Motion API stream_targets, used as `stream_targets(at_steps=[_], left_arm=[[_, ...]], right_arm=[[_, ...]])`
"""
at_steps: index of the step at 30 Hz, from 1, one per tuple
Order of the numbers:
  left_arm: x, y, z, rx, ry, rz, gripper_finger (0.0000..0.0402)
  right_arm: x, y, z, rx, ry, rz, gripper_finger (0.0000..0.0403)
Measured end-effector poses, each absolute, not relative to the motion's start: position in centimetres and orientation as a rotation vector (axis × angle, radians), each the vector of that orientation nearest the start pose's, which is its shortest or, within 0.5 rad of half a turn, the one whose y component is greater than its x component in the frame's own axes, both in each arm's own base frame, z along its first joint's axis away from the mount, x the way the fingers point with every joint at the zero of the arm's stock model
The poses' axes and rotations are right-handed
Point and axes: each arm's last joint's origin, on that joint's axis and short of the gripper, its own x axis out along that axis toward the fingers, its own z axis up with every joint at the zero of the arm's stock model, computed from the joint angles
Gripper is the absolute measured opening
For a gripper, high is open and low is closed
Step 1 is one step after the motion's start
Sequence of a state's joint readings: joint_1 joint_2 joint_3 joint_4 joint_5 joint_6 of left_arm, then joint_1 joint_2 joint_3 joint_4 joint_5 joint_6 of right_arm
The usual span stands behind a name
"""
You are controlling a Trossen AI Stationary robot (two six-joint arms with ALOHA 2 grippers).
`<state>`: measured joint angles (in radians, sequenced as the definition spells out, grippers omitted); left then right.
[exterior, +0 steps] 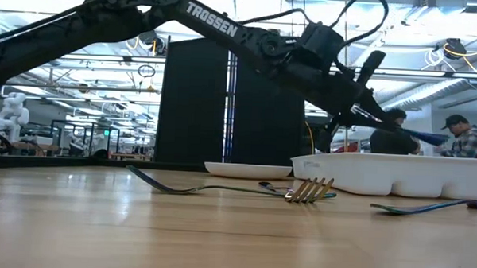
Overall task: Sort silverware
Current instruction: Put the purple fork into the white silverware tray
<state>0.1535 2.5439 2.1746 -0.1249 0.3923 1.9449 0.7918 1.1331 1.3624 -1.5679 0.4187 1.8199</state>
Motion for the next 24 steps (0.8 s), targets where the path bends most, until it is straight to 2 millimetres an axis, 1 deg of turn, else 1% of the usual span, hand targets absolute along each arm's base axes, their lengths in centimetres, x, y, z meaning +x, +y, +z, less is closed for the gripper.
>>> stream_targets(at_steps=[3, 15, 20, 24], left_arm=[[56.71, 7.83, 17.64, 1.769, 0.076, -0.584, 0.0011], [56.66, 7.59, 17.44, 1.758, 0.086, -0.603, 0.0022], [56.71, 7.35, 17.49, 1.668, 0.105, -0.588, 0.0024], [56.75, 7.22, 17.52, 1.664, 0.103, -0.586, 0.0025]], right_arm=[[11.72, 10.2, 36.51, 0.859, 0.934, -0.684, 0.0151], [12.19, 10.67, 36.55, 0.897, 0.918, -0.654, 0.0151], [12.45, 10.94, 36.37, 0.883, 0.924, -0.656, 0.0151], [12.5, 11.01, 36.36, 0.885, 0.927, -0.651, 0.0151]])
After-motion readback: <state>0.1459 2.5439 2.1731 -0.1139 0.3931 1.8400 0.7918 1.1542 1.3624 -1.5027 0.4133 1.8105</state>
